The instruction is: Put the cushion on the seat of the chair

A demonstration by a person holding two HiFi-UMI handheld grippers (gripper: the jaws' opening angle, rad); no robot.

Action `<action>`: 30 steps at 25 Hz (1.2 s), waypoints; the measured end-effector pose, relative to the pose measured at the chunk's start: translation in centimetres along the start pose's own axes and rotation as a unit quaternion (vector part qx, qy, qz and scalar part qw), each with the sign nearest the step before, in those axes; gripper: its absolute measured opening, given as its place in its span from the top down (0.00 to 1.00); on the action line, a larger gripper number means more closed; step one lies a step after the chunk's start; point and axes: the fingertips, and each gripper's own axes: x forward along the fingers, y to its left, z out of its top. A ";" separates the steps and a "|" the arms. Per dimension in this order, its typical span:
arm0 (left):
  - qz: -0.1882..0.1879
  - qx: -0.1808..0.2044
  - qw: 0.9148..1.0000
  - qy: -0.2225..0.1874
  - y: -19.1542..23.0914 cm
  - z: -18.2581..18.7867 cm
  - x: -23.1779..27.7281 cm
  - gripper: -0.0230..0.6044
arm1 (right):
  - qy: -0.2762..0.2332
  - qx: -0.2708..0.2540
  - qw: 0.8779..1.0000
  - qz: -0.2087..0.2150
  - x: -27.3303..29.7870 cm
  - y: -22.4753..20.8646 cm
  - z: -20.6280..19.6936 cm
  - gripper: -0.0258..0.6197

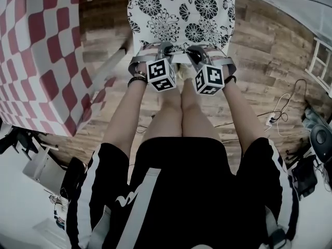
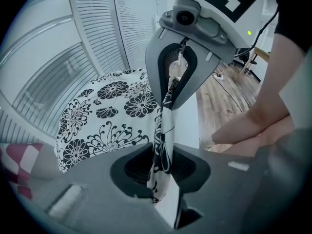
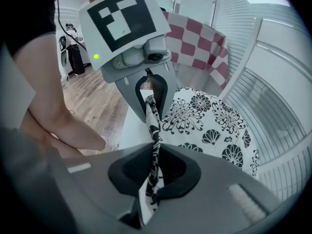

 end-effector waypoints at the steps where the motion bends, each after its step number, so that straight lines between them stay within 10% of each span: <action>1: -0.002 0.000 1.000 0.002 -0.3 -0.1 0.1 0.84 | 0.001 0.001 1.000 0.003 0.1 0.3 -0.1 0.93; 17: -0.004 0.016 1.000 0.010 -3.3 -0.8 0.7 0.69 | 0.024 0.040 0.998 0.032 1.4 3.4 -1.4 0.92; 30: -0.050 0.023 0.998 0.024 -5.4 -1.4 0.6 0.58 | 0.056 0.044 0.993 0.091 1.8 6.1 -2.0 0.67</action>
